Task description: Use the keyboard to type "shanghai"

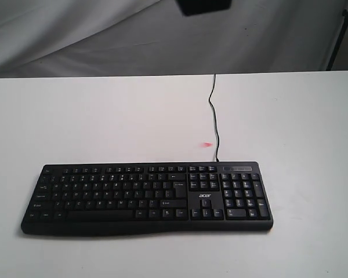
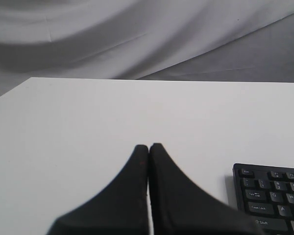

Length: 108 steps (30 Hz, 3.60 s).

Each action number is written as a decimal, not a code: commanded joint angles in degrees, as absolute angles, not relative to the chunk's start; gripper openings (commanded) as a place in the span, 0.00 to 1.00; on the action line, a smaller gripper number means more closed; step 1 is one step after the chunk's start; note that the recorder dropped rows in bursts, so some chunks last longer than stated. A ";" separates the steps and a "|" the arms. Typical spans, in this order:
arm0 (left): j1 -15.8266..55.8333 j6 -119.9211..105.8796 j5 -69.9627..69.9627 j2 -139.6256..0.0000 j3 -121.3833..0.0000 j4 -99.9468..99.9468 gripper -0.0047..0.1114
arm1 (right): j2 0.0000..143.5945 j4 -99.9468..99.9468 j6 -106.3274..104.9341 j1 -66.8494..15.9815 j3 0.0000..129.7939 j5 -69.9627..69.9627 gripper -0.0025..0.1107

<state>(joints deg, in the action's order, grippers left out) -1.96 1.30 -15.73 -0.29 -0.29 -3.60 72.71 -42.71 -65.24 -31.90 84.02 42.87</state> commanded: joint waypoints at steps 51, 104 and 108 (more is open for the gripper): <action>-1.75 1.39 -15.24 0.00 0.00 -3.56 0.05 | 53.95 -7.00 -18.76 -19.23 81.47 33.86 0.02; -1.75 1.39 -15.24 0.00 0.00 -3.56 0.05 | 4.58 -2.12 -4.68 -4.47 8.58 2.81 0.02; -1.75 1.39 -15.24 0.00 0.00 -3.56 0.05 | 2.40 -2.12 -4.84 -4.47 5.81 2.81 0.02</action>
